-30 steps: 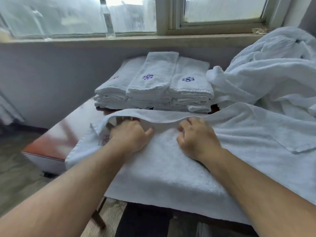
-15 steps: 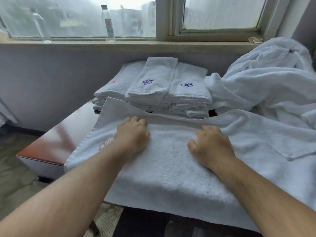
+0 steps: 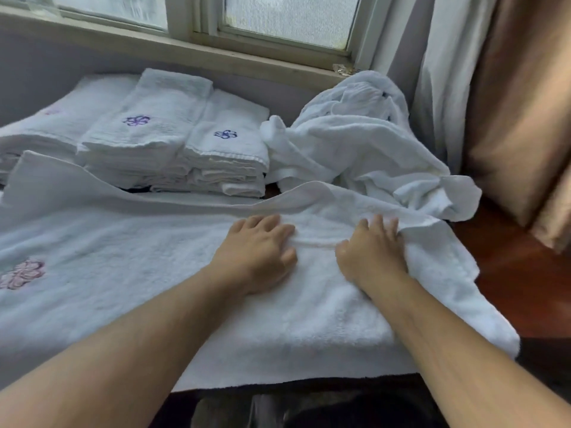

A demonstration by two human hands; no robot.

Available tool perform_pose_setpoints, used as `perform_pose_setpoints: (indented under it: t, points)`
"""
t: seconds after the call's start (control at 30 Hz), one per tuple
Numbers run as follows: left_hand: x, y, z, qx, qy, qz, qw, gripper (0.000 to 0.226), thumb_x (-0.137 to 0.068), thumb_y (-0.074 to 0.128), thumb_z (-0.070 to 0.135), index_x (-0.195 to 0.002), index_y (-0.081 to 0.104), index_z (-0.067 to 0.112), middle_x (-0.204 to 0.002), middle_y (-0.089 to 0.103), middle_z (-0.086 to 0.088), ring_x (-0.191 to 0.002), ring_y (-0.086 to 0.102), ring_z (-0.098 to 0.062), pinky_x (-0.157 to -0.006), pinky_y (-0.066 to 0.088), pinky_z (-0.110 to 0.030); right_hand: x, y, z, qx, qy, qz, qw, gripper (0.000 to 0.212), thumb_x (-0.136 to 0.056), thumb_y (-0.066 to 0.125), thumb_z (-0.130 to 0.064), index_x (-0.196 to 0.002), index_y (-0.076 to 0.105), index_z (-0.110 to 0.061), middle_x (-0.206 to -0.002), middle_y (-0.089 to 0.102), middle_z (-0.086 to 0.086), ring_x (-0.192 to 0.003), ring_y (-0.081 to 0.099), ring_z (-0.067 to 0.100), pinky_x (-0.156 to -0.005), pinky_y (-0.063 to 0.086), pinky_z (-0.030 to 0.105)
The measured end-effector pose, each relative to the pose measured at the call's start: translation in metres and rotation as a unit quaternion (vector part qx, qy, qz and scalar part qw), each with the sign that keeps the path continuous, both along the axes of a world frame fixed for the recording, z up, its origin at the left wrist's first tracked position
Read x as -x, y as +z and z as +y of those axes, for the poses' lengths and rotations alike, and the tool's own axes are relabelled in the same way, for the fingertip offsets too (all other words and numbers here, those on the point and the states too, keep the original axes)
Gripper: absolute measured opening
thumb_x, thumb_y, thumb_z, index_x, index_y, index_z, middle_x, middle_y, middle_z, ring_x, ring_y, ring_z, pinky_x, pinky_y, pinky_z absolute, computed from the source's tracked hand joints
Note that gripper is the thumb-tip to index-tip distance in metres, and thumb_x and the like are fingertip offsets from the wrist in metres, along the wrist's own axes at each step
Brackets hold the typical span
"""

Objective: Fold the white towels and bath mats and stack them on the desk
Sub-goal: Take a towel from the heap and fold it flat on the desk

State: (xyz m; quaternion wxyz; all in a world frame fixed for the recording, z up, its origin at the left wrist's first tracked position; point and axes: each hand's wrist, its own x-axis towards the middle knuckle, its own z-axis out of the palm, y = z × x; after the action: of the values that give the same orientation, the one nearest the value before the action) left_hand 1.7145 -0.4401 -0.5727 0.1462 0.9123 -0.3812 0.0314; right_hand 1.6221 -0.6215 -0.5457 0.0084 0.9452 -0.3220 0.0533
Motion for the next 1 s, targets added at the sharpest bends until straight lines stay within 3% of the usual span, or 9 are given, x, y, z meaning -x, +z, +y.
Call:
perform_pose_setpoints:
  t: [0.1, 0.23, 0.43, 0.57, 0.67, 0.73, 0.8, 0.87, 1.0]
  points:
    - [-0.003, 0.000, 0.007, -0.012, 0.001, 0.014, 1.000, 0.060, -0.094, 0.030, 0.057, -0.152, 0.029, 0.041, -0.165, 0.023, 0.006, -0.150, 0.017, -0.018, -0.120, 0.010, -0.039, -0.006, -0.007, -0.012, 0.026, 0.136, -0.141, 0.980, 0.030, -0.083, 0.053, -0.009, -0.106, 0.065, 0.006, -0.123, 0.060, 0.023, -0.134, 0.040, 0.045, -0.119, 0.027, 0.047]
    - [-0.003, 0.000, 0.010, -0.024, -0.003, 0.021, 0.999, 0.063, -0.093, 0.025, 0.059, -0.154, 0.024, 0.041, -0.166, 0.019, 0.006, -0.151, 0.013, -0.017, -0.121, 0.008, -0.040, -0.014, 0.002, -0.035, 0.027, 0.195, -0.221, 0.955, 0.038, -0.069, 0.057, 0.015, -0.105, 0.069, 0.013, -0.111, 0.066, 0.028, -0.120, 0.052, 0.051, -0.110, 0.041, 0.049]
    - [-0.007, 0.005, 0.006, -0.073, 0.003, 0.030, 0.997, 0.063, -0.095, 0.025, 0.059, -0.155, 0.018, 0.041, -0.167, 0.014, 0.006, -0.152, 0.011, -0.018, -0.121, 0.010, -0.041, 0.006, 0.018, -0.090, 0.101, 0.080, -0.239, 0.962, 0.038, -0.088, 0.050, 0.010, -0.121, 0.068, 0.004, -0.112, 0.061, 0.027, -0.109, 0.050, 0.045, -0.084, 0.047, 0.047]
    - [-0.002, 0.026, -0.014, -0.107, 0.041, 0.047, 0.992, 0.056, -0.093, 0.041, 0.050, -0.145, 0.038, 0.030, -0.153, 0.038, -0.001, -0.140, 0.033, -0.026, -0.110, 0.032, -0.046, 0.023, 0.021, -0.095, 0.139, 0.029, -0.356, 0.923, 0.024, -0.087, 0.057, -0.003, -0.102, 0.075, -0.007, -0.100, 0.057, 0.022, -0.089, 0.054, 0.042, -0.064, 0.039, 0.039]
    - [0.005, 0.037, -0.030, -0.008, 0.048, -0.051, 0.997, 0.045, -0.091, 0.055, 0.036, -0.135, 0.052, 0.025, -0.134, 0.053, -0.002, -0.124, 0.046, -0.026, -0.099, 0.040, -0.042, 0.026, 0.019, -0.094, -0.002, -0.042, -0.446, 0.894, 0.022, -0.091, 0.052, -0.016, -0.101, 0.070, -0.020, -0.090, 0.067, 0.009, -0.082, 0.057, 0.035, -0.062, 0.030, 0.030]
    - [0.013, 0.032, -0.032, 0.081, 0.030, -0.164, 0.983, 0.050, -0.084, 0.066, 0.022, -0.132, 0.056, 0.021, -0.128, 0.054, -0.004, -0.119, 0.047, -0.028, -0.095, 0.040, -0.043, 0.028, 0.016, -0.097, -0.136, -0.067, -0.517, 0.843, 0.023, -0.091, 0.046, -0.021, -0.101, 0.066, -0.026, -0.086, 0.070, 0.001, -0.072, 0.064, 0.021, -0.055, 0.036, 0.026]
    - [0.014, 0.021, -0.030, 0.134, 0.032, -0.228, 0.964, 0.061, -0.073, 0.074, 0.012, -0.132, 0.058, 0.017, -0.129, 0.054, -0.008, -0.120, 0.045, -0.031, -0.098, 0.037, -0.045, 0.032, 0.008, -0.102, -0.266, -0.081, -0.555, 0.784, 0.024, -0.090, 0.042, -0.020, -0.095, 0.062, -0.029, -0.079, 0.073, 0.007, -0.052, 0.065, 0.014, -0.042, 0.042, 0.022]
    - [0.008, 0.014, -0.029, 0.125, 0.062, -0.223, 0.965, 0.064, -0.070, 0.074, 0.011, -0.132, 0.058, 0.015, -0.132, 0.053, -0.010, -0.124, 0.044, -0.032, -0.103, 0.031, -0.047, 0.036, 0.000, -0.108, -0.374, -0.078, -0.573, 0.725, 0.024, -0.090, 0.042, -0.016, -0.094, 0.061, -0.029, -0.072, 0.070, 0.013, -0.045, 0.061, 0.018, -0.040, 0.043, 0.024]
    - [0.005, 0.012, -0.030, 0.074, 0.063, -0.232, 0.968, 0.019, -0.086, 0.065, 0.012, -0.100, 0.073, 0.021, -0.104, 0.066, -0.001, -0.102, 0.057, -0.031, -0.097, 0.030, -0.046, 0.043, 0.001, -0.121, -0.508, -0.052, -0.564, 0.649, 0.023, -0.093, 0.042, -0.008, -0.100, 0.061, -0.019, -0.064, 0.069, 0.010, -0.050, 0.061, 0.022, -0.046, 0.047, 0.025]
